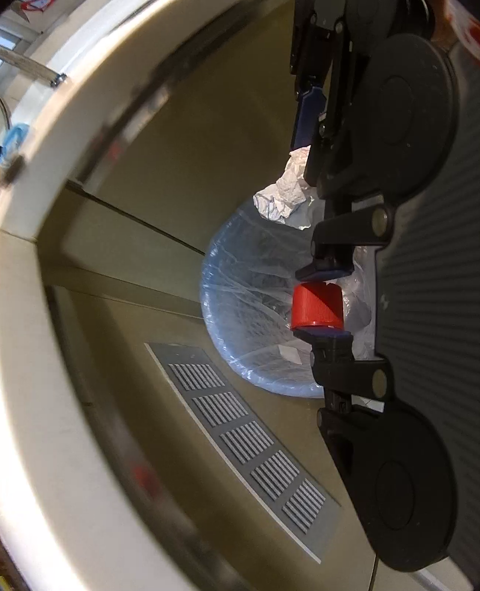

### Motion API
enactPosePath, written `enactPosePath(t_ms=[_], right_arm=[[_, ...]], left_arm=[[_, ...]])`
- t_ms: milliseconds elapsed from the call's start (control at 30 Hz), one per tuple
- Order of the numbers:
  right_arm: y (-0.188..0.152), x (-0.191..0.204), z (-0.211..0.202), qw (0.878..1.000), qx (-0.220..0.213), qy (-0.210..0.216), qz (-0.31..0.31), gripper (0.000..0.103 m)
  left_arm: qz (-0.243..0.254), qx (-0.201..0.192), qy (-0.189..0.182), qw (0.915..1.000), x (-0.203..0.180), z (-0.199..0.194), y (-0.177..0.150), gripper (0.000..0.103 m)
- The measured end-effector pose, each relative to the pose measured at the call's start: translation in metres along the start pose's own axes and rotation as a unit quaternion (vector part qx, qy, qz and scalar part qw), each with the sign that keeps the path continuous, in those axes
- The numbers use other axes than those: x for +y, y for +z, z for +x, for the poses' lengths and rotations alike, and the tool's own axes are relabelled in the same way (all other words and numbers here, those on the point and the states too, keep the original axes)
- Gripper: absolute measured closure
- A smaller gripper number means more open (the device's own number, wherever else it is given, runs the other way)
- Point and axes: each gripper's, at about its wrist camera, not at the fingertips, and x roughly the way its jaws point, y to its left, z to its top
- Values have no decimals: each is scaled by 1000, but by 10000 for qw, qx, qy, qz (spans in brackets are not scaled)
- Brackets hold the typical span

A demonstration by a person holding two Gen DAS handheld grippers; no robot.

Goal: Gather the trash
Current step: 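Carry the red cap and tissue in both tools down over the bin, then open the left tool to drop the red cap while the right tool drops the tissue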

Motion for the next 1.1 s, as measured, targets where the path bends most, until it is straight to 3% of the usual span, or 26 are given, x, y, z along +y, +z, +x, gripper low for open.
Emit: enactPosePath(t_ms=[400,500,1100], right_arm=[[2,-11,36,9996,219,-78,156,73],[2,-12,38,9995,244,-79,162,73],[7,-3,41,9995,293,-21,115,73]], left_arm=[[-106,150,28,9998,5,42,-5,79],[-125,85,103,9998,6,43,-5,60],[-254,43,167,9995,24,26,-2,59]])
